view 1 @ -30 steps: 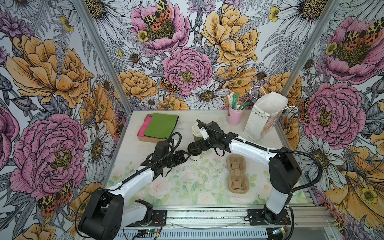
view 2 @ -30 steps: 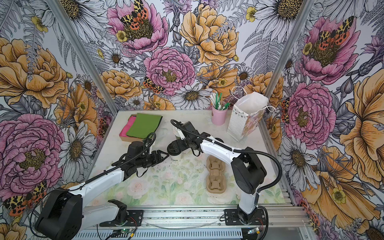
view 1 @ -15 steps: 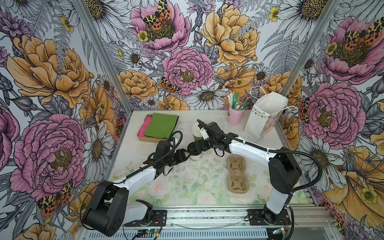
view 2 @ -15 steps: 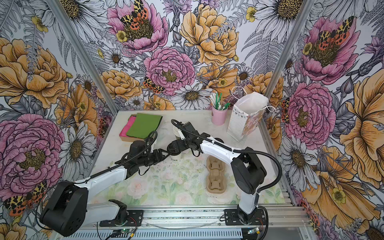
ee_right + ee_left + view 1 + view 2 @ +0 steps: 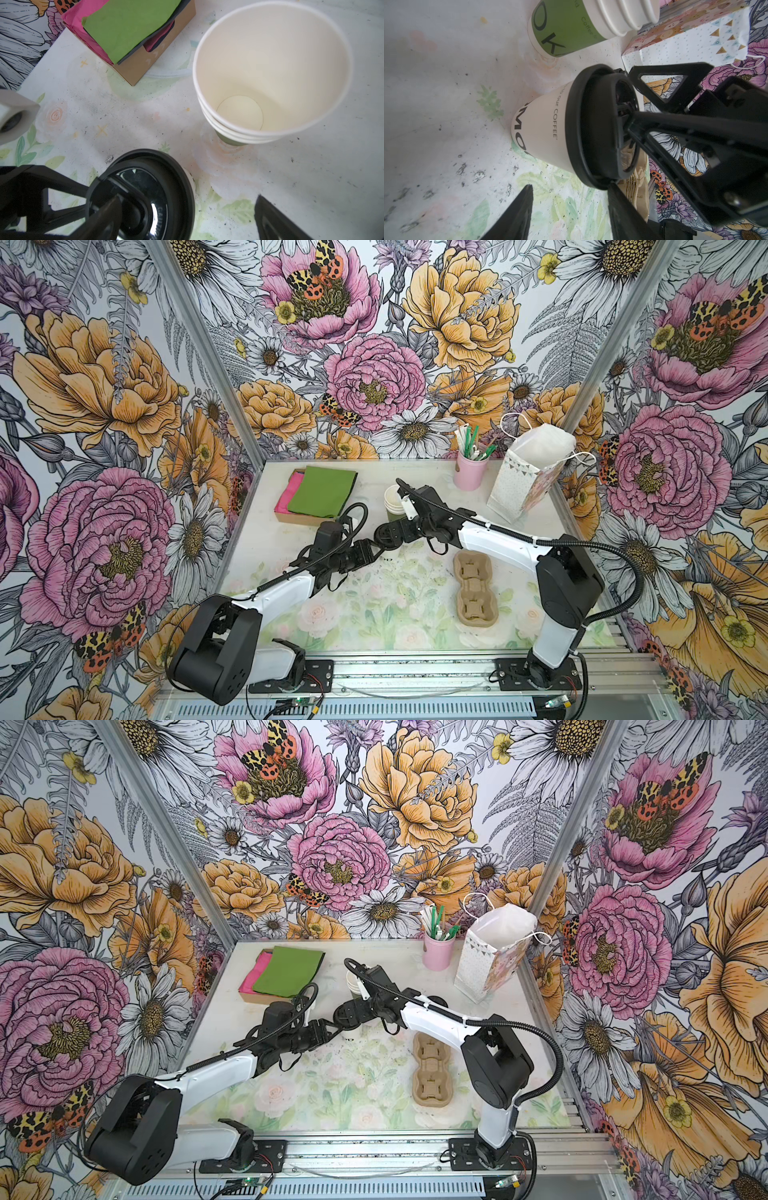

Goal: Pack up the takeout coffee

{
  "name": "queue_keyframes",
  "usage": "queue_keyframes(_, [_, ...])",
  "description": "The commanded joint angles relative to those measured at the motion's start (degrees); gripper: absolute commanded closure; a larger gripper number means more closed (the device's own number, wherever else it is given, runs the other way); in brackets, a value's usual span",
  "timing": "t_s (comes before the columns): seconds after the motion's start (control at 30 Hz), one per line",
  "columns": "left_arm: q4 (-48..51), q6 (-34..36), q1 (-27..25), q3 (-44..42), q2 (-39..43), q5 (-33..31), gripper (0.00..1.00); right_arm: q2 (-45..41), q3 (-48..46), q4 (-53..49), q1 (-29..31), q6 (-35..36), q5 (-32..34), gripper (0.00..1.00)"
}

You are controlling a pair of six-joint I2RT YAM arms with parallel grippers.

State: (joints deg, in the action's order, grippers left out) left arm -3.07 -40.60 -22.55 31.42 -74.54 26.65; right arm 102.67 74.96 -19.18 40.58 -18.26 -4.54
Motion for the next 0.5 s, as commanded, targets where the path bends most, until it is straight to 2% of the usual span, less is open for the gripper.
queue_keyframes(0.0, [-0.7, 0.2, -0.3, -1.4, -0.5, -1.2, 0.42, 0.9, -3.2, -4.7, 0.4, -0.3, 2.6, 0.01])
queue_keyframes(0.47, [2.3, 0.9, -0.3, -3.2, -2.8, -6.8, 0.43, 1.4, -5.3, -6.8, 0.4, -0.1, 4.7, 0.01])
